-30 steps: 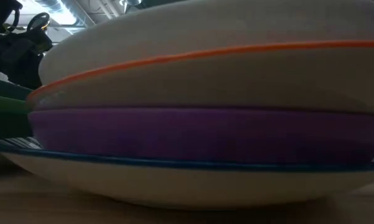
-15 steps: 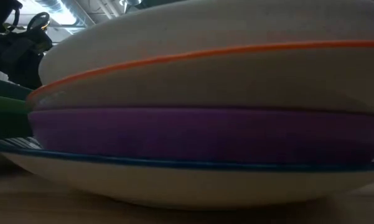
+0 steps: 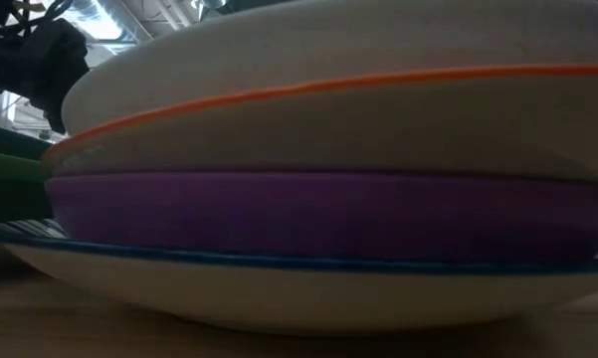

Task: Sort dishes
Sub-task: Put the green plate into the dish rack

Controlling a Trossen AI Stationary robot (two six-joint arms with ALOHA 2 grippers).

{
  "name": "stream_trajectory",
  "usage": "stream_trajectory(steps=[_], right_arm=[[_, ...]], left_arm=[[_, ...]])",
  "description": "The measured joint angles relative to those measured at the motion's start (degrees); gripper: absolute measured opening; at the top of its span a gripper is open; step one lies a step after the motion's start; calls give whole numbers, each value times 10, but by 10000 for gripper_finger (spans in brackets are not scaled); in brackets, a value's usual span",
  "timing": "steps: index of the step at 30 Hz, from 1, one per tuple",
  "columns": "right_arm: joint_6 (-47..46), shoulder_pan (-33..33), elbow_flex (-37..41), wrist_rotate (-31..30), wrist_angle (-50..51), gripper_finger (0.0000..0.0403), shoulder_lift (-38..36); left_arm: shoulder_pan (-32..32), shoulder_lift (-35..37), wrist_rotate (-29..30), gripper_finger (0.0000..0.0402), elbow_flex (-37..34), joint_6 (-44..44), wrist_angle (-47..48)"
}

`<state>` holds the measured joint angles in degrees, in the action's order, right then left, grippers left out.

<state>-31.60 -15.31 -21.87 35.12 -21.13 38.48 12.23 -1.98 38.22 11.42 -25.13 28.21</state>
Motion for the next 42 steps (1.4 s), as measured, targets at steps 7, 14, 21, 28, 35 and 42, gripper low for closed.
stream_trajectory(steps=[7,14,21,28,35,42], right_arm=[[5,122,-71,-10,-26,156,119],[35,255,-180,-126,88,156,226],[-36,333,-295,-294,269,156,359],[-173,350,-381,-299,322,156,470],[-294,370,-452,-290,442,156,530],[-392,387,-465,-294,451,156,548]], left_arm=[[0,0,0,237,0,-1,-17],[0,0,-1,237,0,12,-20],[0,0,-38,237,0,11,-23],[0,0,-46,237,1,11,-23],[1,0,-46,237,1,11,-22],[1,0,-46,237,1,11,-21]])
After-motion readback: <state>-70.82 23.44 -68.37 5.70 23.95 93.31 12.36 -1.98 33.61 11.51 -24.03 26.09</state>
